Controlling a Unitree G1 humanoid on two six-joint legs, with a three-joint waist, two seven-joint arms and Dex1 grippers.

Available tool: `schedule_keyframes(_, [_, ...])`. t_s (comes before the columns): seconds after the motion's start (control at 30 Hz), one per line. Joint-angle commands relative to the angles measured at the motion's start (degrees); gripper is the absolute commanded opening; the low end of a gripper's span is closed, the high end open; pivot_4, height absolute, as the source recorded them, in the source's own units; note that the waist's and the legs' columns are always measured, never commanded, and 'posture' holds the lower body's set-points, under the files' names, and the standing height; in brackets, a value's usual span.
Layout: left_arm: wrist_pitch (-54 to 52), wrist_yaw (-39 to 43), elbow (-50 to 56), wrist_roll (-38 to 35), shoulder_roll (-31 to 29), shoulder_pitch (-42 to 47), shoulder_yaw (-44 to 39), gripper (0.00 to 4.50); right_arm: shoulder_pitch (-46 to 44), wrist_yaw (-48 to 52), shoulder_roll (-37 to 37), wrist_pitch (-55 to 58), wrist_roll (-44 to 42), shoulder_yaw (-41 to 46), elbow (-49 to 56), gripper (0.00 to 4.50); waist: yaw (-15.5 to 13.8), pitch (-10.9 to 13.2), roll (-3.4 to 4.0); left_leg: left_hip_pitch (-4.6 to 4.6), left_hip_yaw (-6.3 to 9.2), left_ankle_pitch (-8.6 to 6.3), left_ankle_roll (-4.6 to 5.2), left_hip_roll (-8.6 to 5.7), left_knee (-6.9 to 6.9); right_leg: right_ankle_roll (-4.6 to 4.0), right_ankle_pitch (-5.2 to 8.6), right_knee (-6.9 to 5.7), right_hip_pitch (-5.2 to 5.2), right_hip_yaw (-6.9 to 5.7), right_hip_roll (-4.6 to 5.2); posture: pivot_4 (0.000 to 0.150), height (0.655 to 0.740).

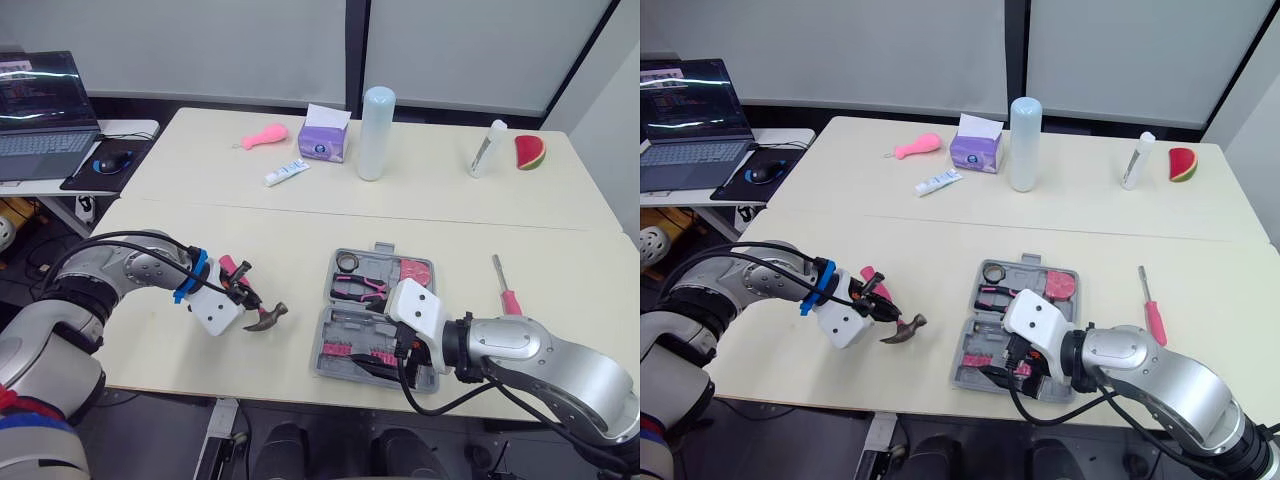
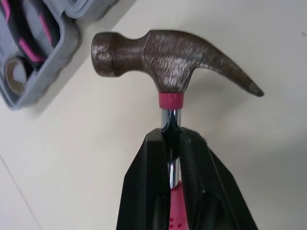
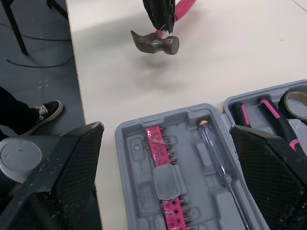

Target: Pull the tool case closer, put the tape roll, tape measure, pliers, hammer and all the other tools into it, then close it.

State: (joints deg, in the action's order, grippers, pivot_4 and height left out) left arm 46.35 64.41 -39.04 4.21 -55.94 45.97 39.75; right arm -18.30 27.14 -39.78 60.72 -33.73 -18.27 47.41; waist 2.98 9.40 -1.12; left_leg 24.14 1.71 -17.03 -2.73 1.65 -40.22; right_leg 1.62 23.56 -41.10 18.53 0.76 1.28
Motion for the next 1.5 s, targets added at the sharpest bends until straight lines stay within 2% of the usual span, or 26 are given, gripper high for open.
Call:
schedule_keyframes(0.03, [-24.66,6.07,13.49,-8.42,-2.60,-4.36,-7.12,0.02,-0.59,-0.12,0.40,0.45,0.15,0.72,1.57,4.50,0.37,0.00,0.00,0.00,0.03,0.00,0.00,0.00,0.00,0.00,0.00,0.00,0.00,0.02,-0.02,0.150,0.7161])
schedule_keyframes(0.07, [-34.38,7.10,17.72,-10.32,-2.93,-5.71,-8.59,0.02,-0.65,-0.11,0.46,0.59,0.13,0.76,1.62,4.50,0.43,0.00,0.00,0.00,0.08,0.00,0.00,0.00,0.00,0.00,0.00,-0.02,0.00,0.02,-0.03,0.150,0.7161])
schedule_keyframes(0.13, [-47.44,8.20,23.54,-11.86,-3.17,-7.55,-10.90,0.02,-0.69,-0.11,0.58,0.83,0.10,0.84,1.73,4.50,0.43,0.00,0.00,0.00,0.20,0.02,-0.03,-0.01,0.00,0.00,0.00,-0.01,-0.06,0.05,-0.08,0.150,0.7161])
schedule_keyframes(0.23, [-61.14,8.14,28.79,-12.28,-2.99,-9.50,-13.65,0.02,-0.80,-0.11,0.75,1.17,0.08,0.87,1.90,4.50,0.37,0.00,0.00,-0.08,0.31,0.02,-0.03,-0.05,0.00,0.00,0.00,-0.01,-0.17,0.08,-0.13,0.150,0.7161])
schedule_keyframes(0.3, [-80.23,3.49,31.67,-14.77,-0.39,-10.14,-16.52,0.02,-1.01,-0.13,0.85,1.28,0.23,0.75,1.85,4.50,0.32,0.00,0.00,-0.14,0.39,0.02,-0.03,-0.08,0.01,0.00,0.00,-0.01,-0.22,0.08,-0.15,0.150,0.7161])
schedule_keyframes(0.37, [-92.16,-2.05,33.05,-15.34,3.13,-10.18,-19.14,0.02,-1.16,-0.23,1.00,1.36,0.39,0.67,1.74,4.50,0.29,0.00,0.00,-0.16,0.49,0.02,-0.03,-0.12,0.01,0.00,0.00,-0.05,-0.25,0.08,-0.17,0.150,0.7161])
schedule_keyframes(0.47, [-103.17,-10.97,34.20,-14.51,9.38,-9.89,-23.05,0.02,-1.23,-0.27,1.15,1.33,0.92,0.49,1.53,4.50,0.15,-0.01,-0.02,-0.14,0.58,0.01,-0.02,-0.12,0.01,0.00,0.00,-0.02,-0.29,0.10,-0.17,0.150,0.7161])
schedule_keyframes(0.57, [-108.48,-20.07,33.45,-13.15,16.25,-9.31,-27.01,0.02,-1.42,-0.15,1.24,1.14,1.69,0.24,1.12,4.50,-0.19,-0.02,-0.03,-0.12,0.60,0.01,-0.02,-0.17,0.00,0.00,0.00,-0.01,-0.33,0.16,-0.14,0.150,0.7161])
schedule_keyframes(0.7, [-110.17,-30.82,32.05,-10.91,23.39,-9.26,-31.32,0.02,-2.05,-0.05,1.26,0.67,2.86,-0.01,0.36,4.50,-0.41,-0.02,-0.04,-0.01,0.59,0.01,-0.02,-0.16,-0.02,0.00,0.00,0.01,-0.33,0.19,-0.15,0.150,0.7161])
schedule_keyframes(1.0, [-103.32,-39.89,30.97,-9.38,29.12,-13.92,-34.37,0.02,-1.88,-0.47,2.04,-0.58,6.34,0.33,-0.63,4.50,-1.27,-0.05,-0.04,0.02,0.47,0.01,-0.03,-0.15,-0.02,0.00,0.00,0.02,-0.34,0.24,-0.14,0.150,0.7161])
schedule_keyframes(1.07, [-101.99,-40.43,30.98,-10.03,29.74,-15.27,-35.74,0.76,-1.63,-0.47,2.19,-0.76,6.81,0.39,-0.65,4.50,-1.22,-0.06,-0.04,0.00,0.47,0.01,-0.03,-0.15,-0.02,0.00,0.00,0.04,-0.34,0.24,-0.13,0.150,0.7161])
schedule_keyframes(1.23, [-100.99,-40.50,34.76,-11.23,29.53,-18.14,-38.04,2.16,-0.34,-0.09,2.01,-1.55,7.13,1.32,0.22,4.50,-1.24,-0.06,-0.04,0.00,0.46,0.01,-0.03,-0.14,-0.02,0.00,0.00,0.06,-0.34,0.23,-0.14,0.150,0.7161])
schedule_keyframes(1.37, [-99.50,-36.65,42.45,-13.50,26.11,-22.66,-40.46,3.33,0.88,0.14,1.60,-3.87,7.94,2.23,1.19,4.50,-1.13,-0.06,-0.04,0.01,0.46,0.01,-0.03,-0.13,-0.01,0.00,0.00,0.11,-0.34,0.24,-0.13,0.150,0.7161])
schedule_keyframes(1.5, [-89.63,-31.67,42.80,-17.50,24.70,-26.21,-45.48,4.47,2.83,-1.06,2.29,-6.63,9.76,3.30,1.51,4.50,-1.40,-0.06,-0.04,-0.01,0.49,0.02,-0.03,-0.07,0.04,0.00,0.00,0.13,-0.34,0.20,-0.14,0.150,0.7161])
